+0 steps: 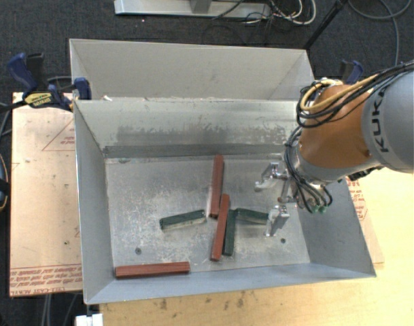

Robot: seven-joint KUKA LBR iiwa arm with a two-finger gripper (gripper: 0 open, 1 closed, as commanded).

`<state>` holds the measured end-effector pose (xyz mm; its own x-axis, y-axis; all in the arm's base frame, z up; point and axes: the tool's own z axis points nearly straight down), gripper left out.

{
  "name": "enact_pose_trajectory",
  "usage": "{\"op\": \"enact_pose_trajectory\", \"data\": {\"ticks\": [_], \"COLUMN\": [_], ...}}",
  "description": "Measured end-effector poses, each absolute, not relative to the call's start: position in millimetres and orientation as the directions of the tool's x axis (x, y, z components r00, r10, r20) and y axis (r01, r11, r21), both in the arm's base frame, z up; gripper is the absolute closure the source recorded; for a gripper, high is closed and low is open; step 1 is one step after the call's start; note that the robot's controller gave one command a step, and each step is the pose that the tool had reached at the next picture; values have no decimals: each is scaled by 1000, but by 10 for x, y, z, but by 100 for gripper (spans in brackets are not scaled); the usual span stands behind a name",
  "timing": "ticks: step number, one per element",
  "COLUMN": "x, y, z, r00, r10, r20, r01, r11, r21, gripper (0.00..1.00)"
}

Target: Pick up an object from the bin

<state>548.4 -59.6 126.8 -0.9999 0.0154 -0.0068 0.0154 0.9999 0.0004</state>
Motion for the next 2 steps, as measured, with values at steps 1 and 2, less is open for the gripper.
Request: {"op": "enact_pose_trajectory", "data": {"ticks": [1, 2], "x": [5992, 5992], "y": [-472, -472], "z": [787, 787], "r00": [-999, -999], "r10": [-30, -31], "r20": [-18, -18], "r01": [-30, -31], "r11": [1000, 1000], "r21": [-1, -2], "gripper": [100, 100]}}
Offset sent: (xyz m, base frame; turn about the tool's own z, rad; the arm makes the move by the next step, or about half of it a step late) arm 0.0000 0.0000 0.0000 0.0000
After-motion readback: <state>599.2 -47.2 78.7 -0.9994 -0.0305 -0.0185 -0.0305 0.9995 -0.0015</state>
